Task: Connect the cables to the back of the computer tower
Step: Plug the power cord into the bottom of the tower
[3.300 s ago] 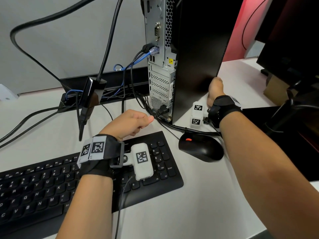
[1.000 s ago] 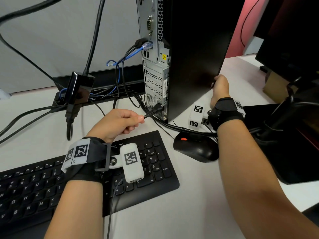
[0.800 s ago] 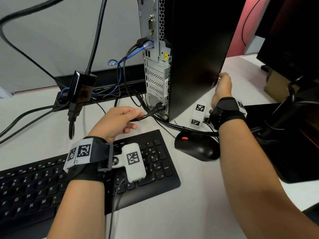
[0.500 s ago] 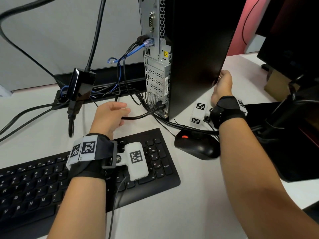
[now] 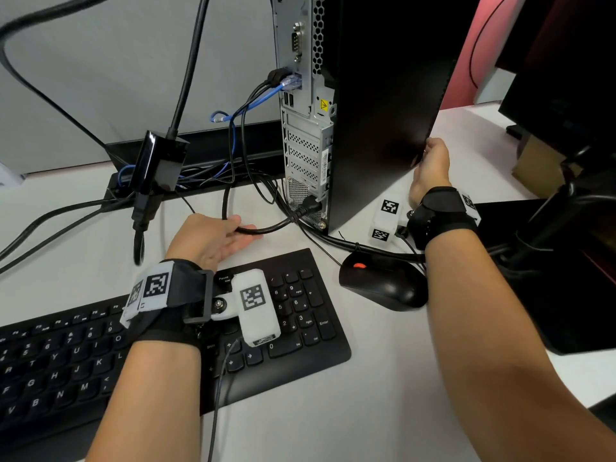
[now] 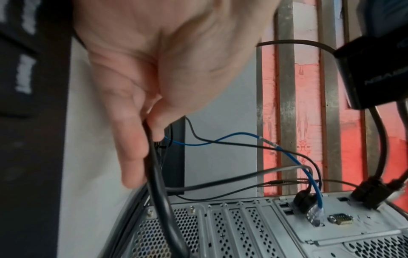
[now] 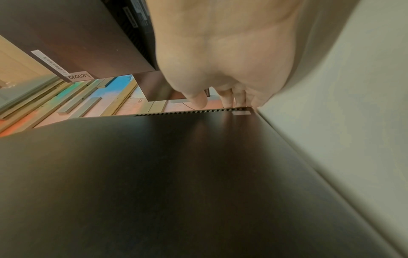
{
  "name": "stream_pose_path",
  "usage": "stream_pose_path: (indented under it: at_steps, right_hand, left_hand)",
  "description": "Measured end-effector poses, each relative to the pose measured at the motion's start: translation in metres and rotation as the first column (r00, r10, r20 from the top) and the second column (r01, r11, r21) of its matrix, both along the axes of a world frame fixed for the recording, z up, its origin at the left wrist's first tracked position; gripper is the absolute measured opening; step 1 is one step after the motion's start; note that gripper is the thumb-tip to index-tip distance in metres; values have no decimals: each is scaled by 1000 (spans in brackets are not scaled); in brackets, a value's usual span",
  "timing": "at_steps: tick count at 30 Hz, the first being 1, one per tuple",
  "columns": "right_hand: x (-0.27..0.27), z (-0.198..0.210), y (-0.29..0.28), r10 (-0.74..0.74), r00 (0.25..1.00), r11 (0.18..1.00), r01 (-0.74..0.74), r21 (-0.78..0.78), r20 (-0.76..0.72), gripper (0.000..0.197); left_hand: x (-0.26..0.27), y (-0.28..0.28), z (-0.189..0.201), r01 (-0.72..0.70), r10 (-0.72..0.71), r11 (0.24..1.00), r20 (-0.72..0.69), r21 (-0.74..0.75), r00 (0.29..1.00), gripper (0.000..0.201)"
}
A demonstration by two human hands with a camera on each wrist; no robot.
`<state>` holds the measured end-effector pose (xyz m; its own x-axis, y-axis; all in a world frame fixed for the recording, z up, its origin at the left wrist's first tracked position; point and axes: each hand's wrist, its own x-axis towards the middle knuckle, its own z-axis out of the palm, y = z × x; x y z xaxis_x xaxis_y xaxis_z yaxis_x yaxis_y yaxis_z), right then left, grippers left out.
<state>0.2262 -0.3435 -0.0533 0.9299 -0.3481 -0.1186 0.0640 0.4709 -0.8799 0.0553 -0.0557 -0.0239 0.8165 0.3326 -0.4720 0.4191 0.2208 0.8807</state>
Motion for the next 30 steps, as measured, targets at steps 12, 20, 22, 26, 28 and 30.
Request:
stream_pose_path:
  at_steps: [12, 20, 22, 26, 28, 30]
  right_hand:
    - [0, 0, 4, -23, 998, 999, 21, -27, -62, 24]
    - [1, 0, -2, -33, 995, 999, 31, -25, -97, 25]
    - [2, -1, -2, -40, 994, 999, 36, -40, -101, 25]
    - [3, 0, -1, -46, 995, 999, 44, -30, -89, 26]
    - [4, -1, -1, -41, 995, 999, 38, -34, -90, 24]
    - [5, -1, -1, -32, 995, 999, 28, -45, -98, 23]
  left_hand:
    - [0, -8, 4, 54, -55, 998, 13, 41, 998, 18]
    - [-1, -12, 7, -98, -16, 791, 181, 603, 983, 25]
    - [-2, -13, 7, 6, -161, 816, 217, 579, 963, 8]
    - [-5, -18, 6, 370, -507, 727, 88, 579, 857, 20]
    - [-7, -18, 7, 477, -588, 690, 37, 544, 808, 25]
    - [-7, -16, 5, 522, -625, 663, 13, 536, 780, 26]
